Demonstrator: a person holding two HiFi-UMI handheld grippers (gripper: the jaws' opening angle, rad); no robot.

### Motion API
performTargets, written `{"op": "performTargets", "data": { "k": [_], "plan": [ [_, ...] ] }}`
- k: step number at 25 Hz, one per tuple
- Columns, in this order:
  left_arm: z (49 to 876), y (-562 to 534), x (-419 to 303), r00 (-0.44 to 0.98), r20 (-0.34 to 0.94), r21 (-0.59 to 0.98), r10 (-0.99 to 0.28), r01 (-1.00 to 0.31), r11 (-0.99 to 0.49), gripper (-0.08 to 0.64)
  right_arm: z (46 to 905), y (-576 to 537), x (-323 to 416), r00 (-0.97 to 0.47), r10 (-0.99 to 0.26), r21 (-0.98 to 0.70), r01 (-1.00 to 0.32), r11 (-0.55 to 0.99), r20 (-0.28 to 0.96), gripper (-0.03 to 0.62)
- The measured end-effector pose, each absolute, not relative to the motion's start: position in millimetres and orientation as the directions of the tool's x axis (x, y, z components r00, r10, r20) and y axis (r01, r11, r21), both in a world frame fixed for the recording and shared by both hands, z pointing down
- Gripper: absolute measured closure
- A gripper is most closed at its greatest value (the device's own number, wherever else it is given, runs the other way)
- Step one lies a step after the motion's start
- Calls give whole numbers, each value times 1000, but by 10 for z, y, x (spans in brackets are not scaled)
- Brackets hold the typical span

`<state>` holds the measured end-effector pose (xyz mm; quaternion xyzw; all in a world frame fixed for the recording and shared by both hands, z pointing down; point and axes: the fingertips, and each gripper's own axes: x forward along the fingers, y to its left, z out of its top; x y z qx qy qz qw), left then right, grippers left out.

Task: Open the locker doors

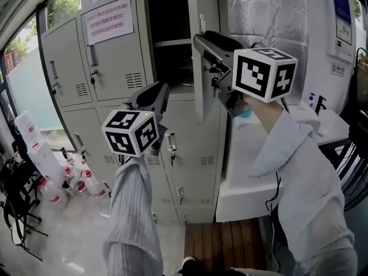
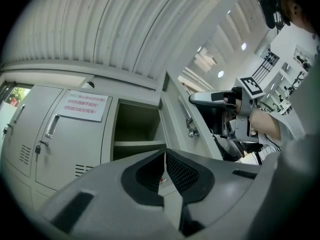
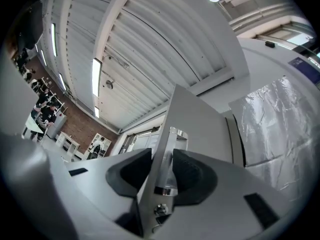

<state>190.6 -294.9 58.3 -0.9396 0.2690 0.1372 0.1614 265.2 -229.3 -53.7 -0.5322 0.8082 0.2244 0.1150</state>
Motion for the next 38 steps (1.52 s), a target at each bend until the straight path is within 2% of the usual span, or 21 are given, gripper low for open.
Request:
{"op": "performTargets", "data": {
  "k": [23, 38],
  "plan": [
    [569, -2500, 2628, 893, -308, -288, -328, -416, -862, 543, -513, -1635, 3651, -209, -862, 202, -971, 127, -462, 468],
    [613, -2400, 2943, 909, -295, -278, -295, -377, -884, 543, -487, -1477, 4224, -84, -877, 193, -981, -10, -473, 538]
  ]
}}
